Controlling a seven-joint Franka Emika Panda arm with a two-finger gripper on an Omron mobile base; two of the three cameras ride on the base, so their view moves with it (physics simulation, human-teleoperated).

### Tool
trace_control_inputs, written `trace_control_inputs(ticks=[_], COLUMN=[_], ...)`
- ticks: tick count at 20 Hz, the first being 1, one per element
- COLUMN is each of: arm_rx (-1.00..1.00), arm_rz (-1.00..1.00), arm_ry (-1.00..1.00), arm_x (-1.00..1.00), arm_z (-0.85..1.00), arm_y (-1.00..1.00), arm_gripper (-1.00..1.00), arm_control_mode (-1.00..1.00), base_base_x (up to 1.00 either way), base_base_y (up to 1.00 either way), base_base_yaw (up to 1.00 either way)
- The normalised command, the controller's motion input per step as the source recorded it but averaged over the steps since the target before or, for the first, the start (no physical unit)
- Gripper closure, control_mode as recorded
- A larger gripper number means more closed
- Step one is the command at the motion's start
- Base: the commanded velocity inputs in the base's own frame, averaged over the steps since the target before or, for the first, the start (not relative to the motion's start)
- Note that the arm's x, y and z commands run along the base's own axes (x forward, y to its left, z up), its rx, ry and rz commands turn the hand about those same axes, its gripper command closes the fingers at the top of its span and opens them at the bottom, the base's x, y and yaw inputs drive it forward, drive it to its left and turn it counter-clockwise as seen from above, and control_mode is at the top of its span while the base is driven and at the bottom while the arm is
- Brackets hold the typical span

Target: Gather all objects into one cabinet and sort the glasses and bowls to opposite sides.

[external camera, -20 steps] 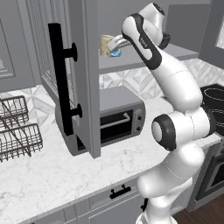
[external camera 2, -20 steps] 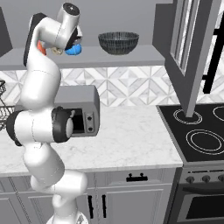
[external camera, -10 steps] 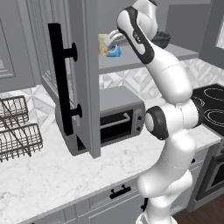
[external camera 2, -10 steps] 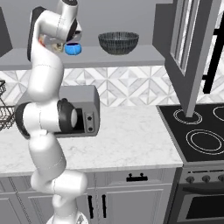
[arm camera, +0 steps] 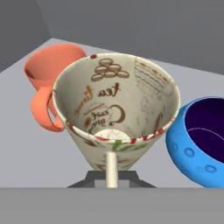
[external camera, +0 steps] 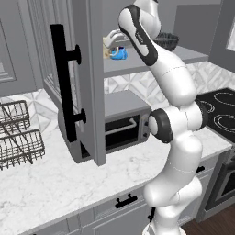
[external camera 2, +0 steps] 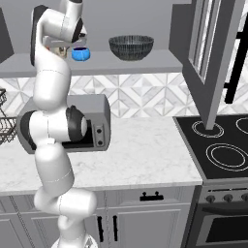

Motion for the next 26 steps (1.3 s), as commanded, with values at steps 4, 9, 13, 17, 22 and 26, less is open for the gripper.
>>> trace_control_inputs(ticks=[4, 9, 13, 17, 22, 26], arm_rx=[-0.02, -0.01, 0.0, -0.01, -0.13, -0.11], arm_rz=[0.0, 0.02, 0.06, 0.1, 0.04, 0.01], arm_ry=[0.11, 0.16, 0.26, 0.29, 0.02, 0.0], arm_x=[0.4, 0.39, 0.22, 0.03, 0.01, 0.13], arm_z=[-0.01, -0.15, -0.48, -0.75, -0.29, -0.23], arm_y=[0.01, 0.24, 0.27, 0.23, 0.0, 0.0], arm_gripper=[1.0, 1.0, 1.0, 1.0, 1.0, 1.0], arm_control_mode=[-1.0, -1.0, -1.0, -1.0, -1.0, -1.0], base_base_x=[0.0, 0.0, 0.0, 0.0, 0.0, 0.0], base_base_y=[0.0, 0.0, 0.0, 0.0, 0.0, 0.0], base_base_yaw=[0.0, 0.0, 0.0, 0.0, 0.0, 0.0])
